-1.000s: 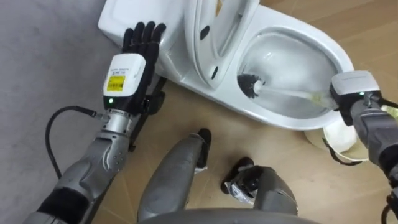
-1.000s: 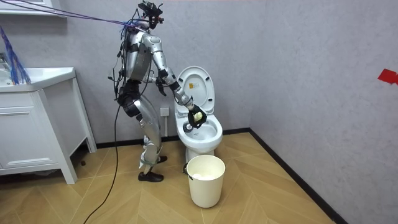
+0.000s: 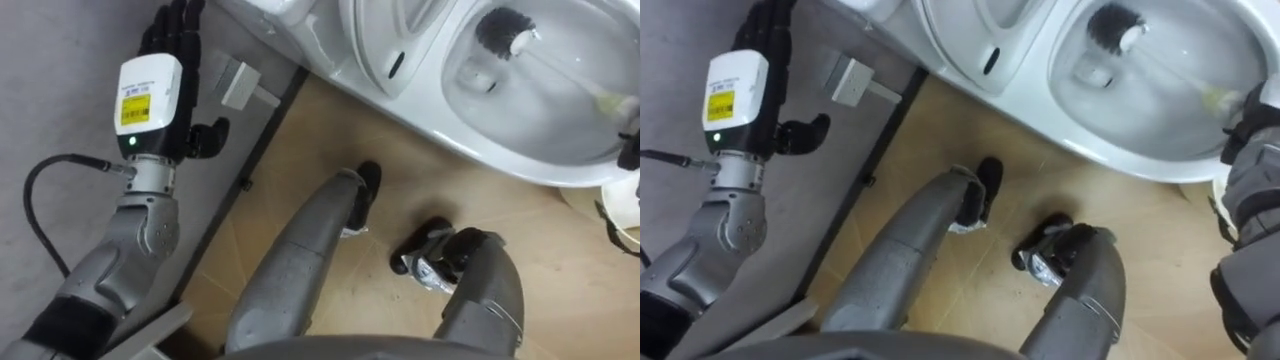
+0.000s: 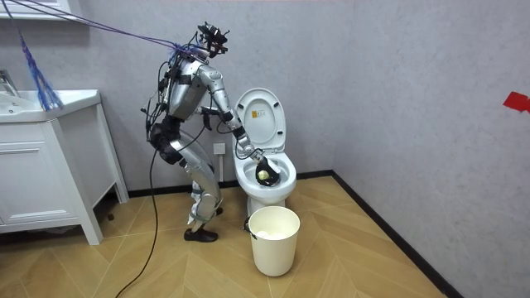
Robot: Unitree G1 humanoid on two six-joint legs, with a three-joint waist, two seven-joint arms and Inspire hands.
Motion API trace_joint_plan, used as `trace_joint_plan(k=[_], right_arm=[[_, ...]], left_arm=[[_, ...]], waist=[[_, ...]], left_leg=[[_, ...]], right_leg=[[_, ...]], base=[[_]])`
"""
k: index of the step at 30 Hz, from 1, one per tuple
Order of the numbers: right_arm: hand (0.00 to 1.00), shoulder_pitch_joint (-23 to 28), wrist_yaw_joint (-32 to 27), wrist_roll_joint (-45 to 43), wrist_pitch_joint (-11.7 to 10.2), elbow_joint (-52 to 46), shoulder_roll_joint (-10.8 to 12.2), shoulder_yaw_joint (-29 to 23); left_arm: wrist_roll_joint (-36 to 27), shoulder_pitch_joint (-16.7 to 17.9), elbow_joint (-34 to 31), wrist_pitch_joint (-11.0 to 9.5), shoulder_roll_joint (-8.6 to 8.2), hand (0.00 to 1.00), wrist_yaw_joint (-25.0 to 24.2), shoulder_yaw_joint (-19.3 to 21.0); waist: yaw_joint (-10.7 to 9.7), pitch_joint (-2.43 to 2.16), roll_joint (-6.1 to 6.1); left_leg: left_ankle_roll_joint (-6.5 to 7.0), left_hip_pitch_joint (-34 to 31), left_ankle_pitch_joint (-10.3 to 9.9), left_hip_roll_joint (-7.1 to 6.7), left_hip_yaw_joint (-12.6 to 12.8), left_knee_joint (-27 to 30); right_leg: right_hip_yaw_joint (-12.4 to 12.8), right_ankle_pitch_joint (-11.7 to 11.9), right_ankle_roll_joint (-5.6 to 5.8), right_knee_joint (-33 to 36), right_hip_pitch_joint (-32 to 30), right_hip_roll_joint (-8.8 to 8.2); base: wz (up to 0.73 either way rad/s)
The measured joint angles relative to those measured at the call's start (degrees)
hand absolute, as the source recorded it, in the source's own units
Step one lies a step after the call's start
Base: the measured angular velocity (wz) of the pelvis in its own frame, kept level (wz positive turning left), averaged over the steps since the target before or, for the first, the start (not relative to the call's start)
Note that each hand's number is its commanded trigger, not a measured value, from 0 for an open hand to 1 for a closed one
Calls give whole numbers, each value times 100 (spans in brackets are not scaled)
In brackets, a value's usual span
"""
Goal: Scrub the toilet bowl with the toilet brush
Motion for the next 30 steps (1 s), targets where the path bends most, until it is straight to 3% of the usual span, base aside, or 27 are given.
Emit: trace_joint_plan(k=[7,13,16,18,20,22,24,27,30], right_arm=[[100,9,7,69,-114,41,74,-282],[100,43,46,-1089,41,157,138,-342],[100,208,64,-1900,131,-53,151,-202],[100,264,92,-2519,168,-140,182,49],[100,348,72,-3034,432,-316,229,226],[100,428,75,-3200,627,-467,204,226],[100,468,78,-3303,666,-546,250,225],[100,742,64,-3391,737,-919,260,225],[100,997,122,-3423,797,-1383,439,201]], left_arm=[[53,10,-82,78,-4,0,13,0],[58,80,-68,100,-5,0,11,6],[52,109,-7,99,-24,0,12,-46],[78,74,68,90,-67,0,12,-111],[21,97,132,61,-105,0,37,-151],[24,115,132,37,-92,0,103,-153],[28,160,131,-9,-89,0,159,-149],[-62,278,124,-210,-81,0,187,-149],[-210,410,132,-372,-73,0,188,-149]], waist=[[-145,2,-35],[-100,-10,-7],[49,-30,112],[138,-25,299],[335,-72,453],[357,-122,530],[360,-127,547],[324,-126,614],[114,-124,595]], left_leg=[[70,-30,13,-14,42,90],[95,124,0,8,54,92],[93,219,-10,95,44,70],[73,320,-21,139,10,18],[60,420,-5,201,55,-113],[52,483,45,193,55,-235],[25,586,74,207,62,-362],[11,831,100,311,16,-510],[-83,1064,74,392,-38,-710]], right_leg=[[100,23,64,91,-82,-20],[141,73,102,27,57,35],[122,111,137,-111,180,151],[84,161,158,-239,312,226],[121,247,133,-403,368,303],[127,280,152,-502,404,329],[100,318,124,-616,500,349],[-1,402,87,-918,823,513],[-141,455,3,-1258,1128,661]], base=[[-1],[-8],[-15],[-12],[-23],[-2],[-3],[-2],[-1]])
